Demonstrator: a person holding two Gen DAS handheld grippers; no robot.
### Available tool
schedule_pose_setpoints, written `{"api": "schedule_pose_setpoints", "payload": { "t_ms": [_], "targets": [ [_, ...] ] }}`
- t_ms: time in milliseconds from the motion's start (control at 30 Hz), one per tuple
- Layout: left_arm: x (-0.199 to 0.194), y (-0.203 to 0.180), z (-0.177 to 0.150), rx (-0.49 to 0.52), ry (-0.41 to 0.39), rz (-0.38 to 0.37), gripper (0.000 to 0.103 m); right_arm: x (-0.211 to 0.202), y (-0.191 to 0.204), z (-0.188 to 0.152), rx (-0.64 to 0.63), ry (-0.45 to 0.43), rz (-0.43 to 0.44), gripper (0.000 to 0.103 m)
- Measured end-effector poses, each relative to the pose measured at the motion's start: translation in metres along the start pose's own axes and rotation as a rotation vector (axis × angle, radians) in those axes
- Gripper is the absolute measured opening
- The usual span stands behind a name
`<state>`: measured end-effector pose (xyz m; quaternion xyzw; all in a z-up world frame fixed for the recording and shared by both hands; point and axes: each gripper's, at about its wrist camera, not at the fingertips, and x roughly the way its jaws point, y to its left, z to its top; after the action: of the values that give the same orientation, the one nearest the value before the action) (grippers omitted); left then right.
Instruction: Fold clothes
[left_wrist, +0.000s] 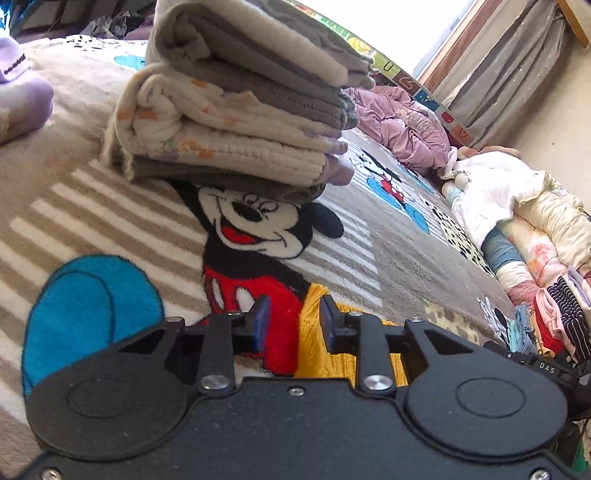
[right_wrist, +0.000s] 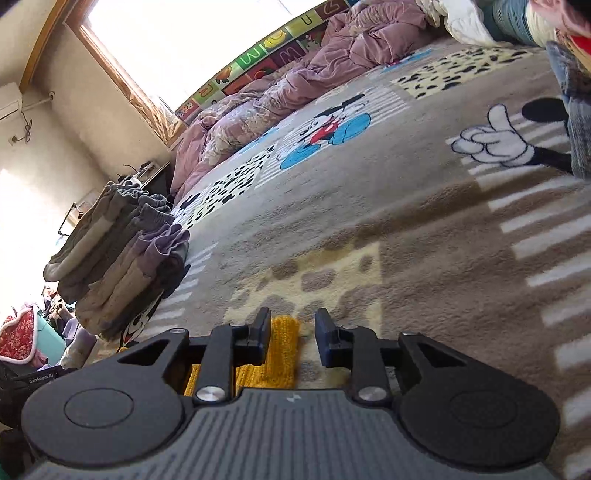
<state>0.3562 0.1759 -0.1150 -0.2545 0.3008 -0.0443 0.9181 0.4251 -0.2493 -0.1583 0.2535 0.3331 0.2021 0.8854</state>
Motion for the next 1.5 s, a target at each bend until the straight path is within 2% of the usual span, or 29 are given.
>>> {"api": "schedule_pose_setpoints", "payload": {
  "t_ms": [133, 167, 233, 367, 567, 667, 767, 833, 967, 1067, 1233, 1300, 1333, 1433, 1500],
  "targets": [
    [0.002, -0.01, -0.002, 0.061, 0.013, -0.068, 0.025, -0.001, 0.009, -0.001, -0.069, 0.018, -0.014, 0.029],
    [0.006, -0.013, -0.004, 0.087, 0.037, -0.066, 0.025, -0.002, 0.012, -0.001, -0.087, 0.023, -0.017, 0.027],
    [0.021, -0.019, -0.012, 0.154, 0.128, 0.001, 0.025, -0.002, 0.016, -0.002, -0.122, 0.032, -0.024, 0.027],
    [0.013, -0.024, -0.011, 0.198, 0.104, -0.01, 0.026, -0.004, 0.026, -0.003, -0.191, 0.05, -0.038, 0.021],
    [-0.015, -0.034, -0.009, 0.257, 0.07, -0.005, 0.026, -0.011, 0.042, -0.008, -0.291, 0.065, -0.054, 0.025],
    [-0.032, -0.043, -0.018, 0.315, 0.092, -0.006, 0.026, -0.03, 0.059, -0.021, -0.343, 0.061, -0.055, 0.027],
    [-0.039, -0.045, -0.04, 0.372, 0.174, 0.016, 0.026, -0.046, 0.075, -0.046, -0.41, 0.107, -0.068, 0.027],
    [-0.046, -0.051, -0.06, 0.454, 0.205, 0.051, 0.026, -0.056, 0.085, -0.065, -0.47, 0.131, -0.11, 0.027],
    [-0.076, -0.069, -0.102, 0.677, 0.136, 0.18, 0.028, -0.09, 0.107, -0.094, -0.532, 0.12, -0.136, 0.027],
    [-0.098, -0.074, -0.128, 0.687, 0.115, 0.214, 0.043, -0.115, 0.122, -0.124, -0.596, 0.116, -0.154, 0.029],
    [-0.135, -0.082, -0.171, 0.703, 0.08, 0.272, 0.044, -0.147, 0.137, -0.176, -0.636, 0.135, -0.167, 0.03],
    [-0.15, -0.085, -0.188, 0.706, 0.065, 0.292, 0.046, -0.165, 0.145, -0.196, -0.634, 0.107, -0.154, 0.031],
    [-0.156, -0.088, -0.194, 0.696, 0.057, 0.29, 0.046, -0.173, 0.148, -0.203, -0.63, 0.099, -0.135, 0.031],
    [-0.173, -0.094, -0.215, 0.693, 0.049, 0.277, 0.056, -0.195, 0.163, -0.232, -0.685, 0.075, -0.102, 0.035],
    [-0.18, -0.096, -0.228, 0.685, 0.056, 0.27, 0.057, -0.204, 0.171, -0.254, -0.743, 0.069, -0.122, 0.035]
  ]
}}
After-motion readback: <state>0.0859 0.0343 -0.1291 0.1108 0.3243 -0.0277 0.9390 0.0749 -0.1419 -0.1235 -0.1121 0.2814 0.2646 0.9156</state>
